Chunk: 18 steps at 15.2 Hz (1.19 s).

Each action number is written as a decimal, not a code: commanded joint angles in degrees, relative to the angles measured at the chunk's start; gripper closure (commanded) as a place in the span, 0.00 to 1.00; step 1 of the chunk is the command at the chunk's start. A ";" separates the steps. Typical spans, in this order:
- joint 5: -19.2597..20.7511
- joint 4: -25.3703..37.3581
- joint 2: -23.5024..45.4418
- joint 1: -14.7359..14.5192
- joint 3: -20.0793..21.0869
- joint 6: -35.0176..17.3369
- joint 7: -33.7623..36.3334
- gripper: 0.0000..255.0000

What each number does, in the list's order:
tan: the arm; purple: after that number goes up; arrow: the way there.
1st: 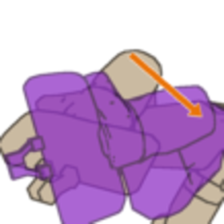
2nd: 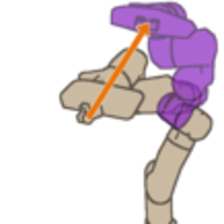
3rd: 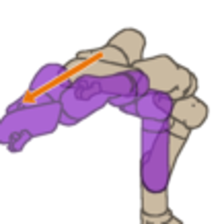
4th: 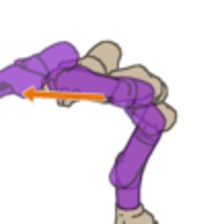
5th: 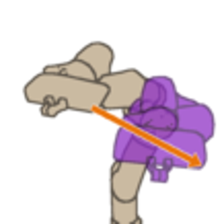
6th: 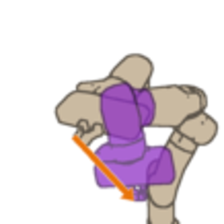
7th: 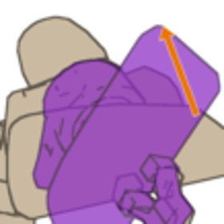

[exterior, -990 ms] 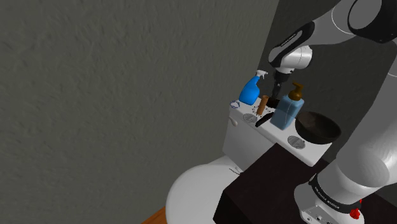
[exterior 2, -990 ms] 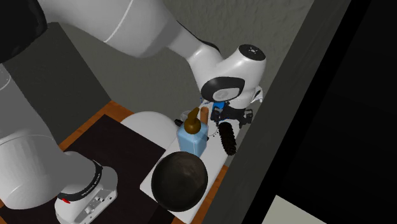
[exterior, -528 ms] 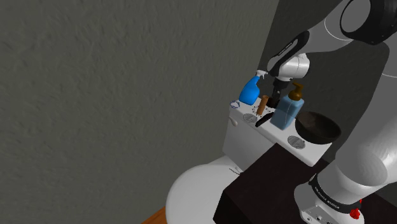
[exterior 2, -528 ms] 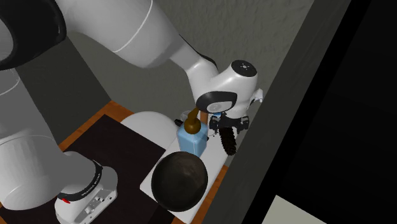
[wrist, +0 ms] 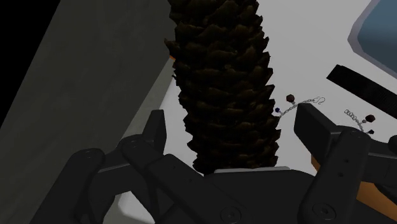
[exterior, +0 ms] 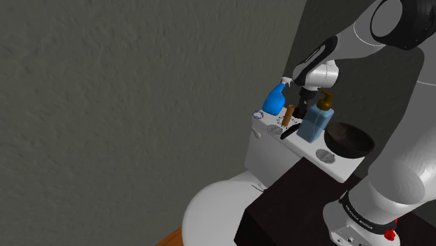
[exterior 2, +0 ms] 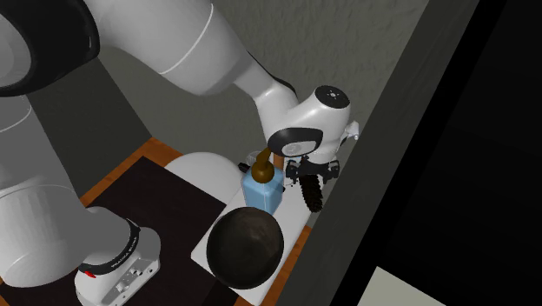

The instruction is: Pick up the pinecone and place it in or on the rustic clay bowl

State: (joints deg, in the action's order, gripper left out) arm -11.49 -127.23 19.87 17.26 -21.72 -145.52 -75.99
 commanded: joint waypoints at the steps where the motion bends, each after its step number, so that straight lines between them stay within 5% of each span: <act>1: 0.00 0.00 0.00 0.00 0.00 0.00 0.00 1.00; 10: -0.01 0.00 0.01 0.00 0.00 -0.01 -0.01 1.00; 18: 3.50 0.34 -5.17 -1.36 -1.84 5.09 2.36 1.00</act>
State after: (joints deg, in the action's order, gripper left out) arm -8.51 -126.80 15.51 16.10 -23.32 -141.08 -73.99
